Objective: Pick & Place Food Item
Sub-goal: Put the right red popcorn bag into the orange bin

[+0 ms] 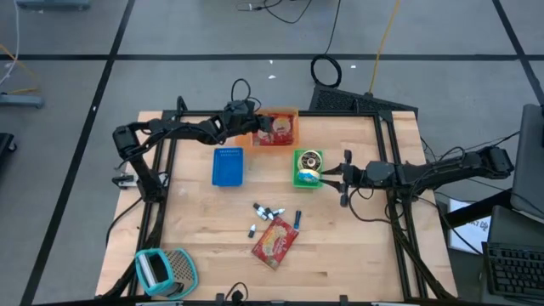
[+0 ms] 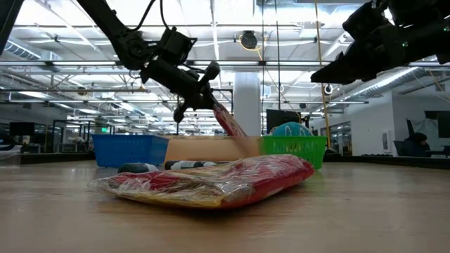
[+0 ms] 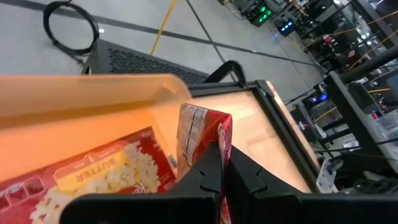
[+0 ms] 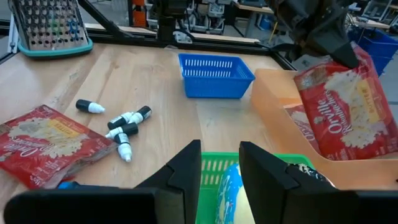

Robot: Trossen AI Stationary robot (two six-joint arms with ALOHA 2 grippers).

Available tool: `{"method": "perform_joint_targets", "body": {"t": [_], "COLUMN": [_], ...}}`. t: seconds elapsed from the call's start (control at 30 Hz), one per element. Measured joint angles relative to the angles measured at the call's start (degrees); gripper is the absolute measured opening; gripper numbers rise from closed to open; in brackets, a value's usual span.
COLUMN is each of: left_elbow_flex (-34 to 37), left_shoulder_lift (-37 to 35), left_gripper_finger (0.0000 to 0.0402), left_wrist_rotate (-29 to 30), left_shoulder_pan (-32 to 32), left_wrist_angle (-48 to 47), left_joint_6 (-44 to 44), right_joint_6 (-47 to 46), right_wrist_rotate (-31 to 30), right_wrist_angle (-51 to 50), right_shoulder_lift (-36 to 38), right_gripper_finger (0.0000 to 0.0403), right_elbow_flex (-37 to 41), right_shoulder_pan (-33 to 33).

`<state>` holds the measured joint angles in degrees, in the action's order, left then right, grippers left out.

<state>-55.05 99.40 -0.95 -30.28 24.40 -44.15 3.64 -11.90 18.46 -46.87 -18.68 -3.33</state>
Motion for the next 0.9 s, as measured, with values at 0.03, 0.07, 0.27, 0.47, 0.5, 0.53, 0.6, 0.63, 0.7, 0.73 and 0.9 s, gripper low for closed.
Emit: {"method": "perform_joint_targets", "body": {"t": [0.03,0.07,0.27,0.47,0.5,0.53,0.6,0.63,0.7,0.73,0.9], "left_elbow_flex": [0.02,0.02,0.02,0.02,0.01,0.02,0.02,0.02,0.02,0.02,0.02], "left_shoulder_lift": [0.04,0.26,0.52,0.52,0.52,0.52,0.52,0.52,0.52,0.52,0.52], "left_gripper_finger": [0.0003,0.0002,0.0007,0.0006,0.0010,0.0015,0.0023,0.0027,0.0033,0.0036,0.0060], "left_wrist_rotate": [0.33,1.05,3.82,5.28,5.52,5.53,5.56,5.56,5.58,5.60,5.58], "left_shoulder_pan": [0.00,0.00,0.00,0.00,0.00,0.00,0.00,0.00,0.00,-0.05,-0.68], "left_wrist_angle": [-0.62,-0.75,-0.81,-2.71,-3.30,-3.60,-3.69,-3.69,-3.76,-3.76,-4.19], "left_joint_6": [-0.15,-0.18,-0.62,0.08,0.08,0.11,0.32,0.32,0.10,0.08,0.06], "right_joint_6": [0.00,-0.02,-0.02,0.00,-0.02,0.00,0.00,0.00,0.00,0.00,0.00], "right_wrist_rotate": [0.00,0.00,0.00,0.00,0.00,0.02,0.01,0.00,0.00,0.00,0.01], "right_wrist_angle": [0.00,0.02,-0.32,-0.63,-0.63,-0.63,-0.80,-0.84,-1.02,-1.14,-1.37], "right_shoulder_lift": [0.00,0.00,0.00,0.00,0.00,0.00,0.00,0.00,0.00,0.00,0.00], "right_gripper_finger": [0.0100,0.0100,0.0096,0.0098,0.0098,0.0097,0.0095,0.0094,0.0094,0.0094,0.0098], "right_elbow_flex": [0.00,0.00,0.00,0.00,0.00,0.00,0.00,0.00,0.00,0.00,0.00], "right_shoulder_pan": [0.00,0.00,-0.02,-0.02,-0.02,-0.02,-0.02,-0.02,-0.02,-0.02,-0.02]}}
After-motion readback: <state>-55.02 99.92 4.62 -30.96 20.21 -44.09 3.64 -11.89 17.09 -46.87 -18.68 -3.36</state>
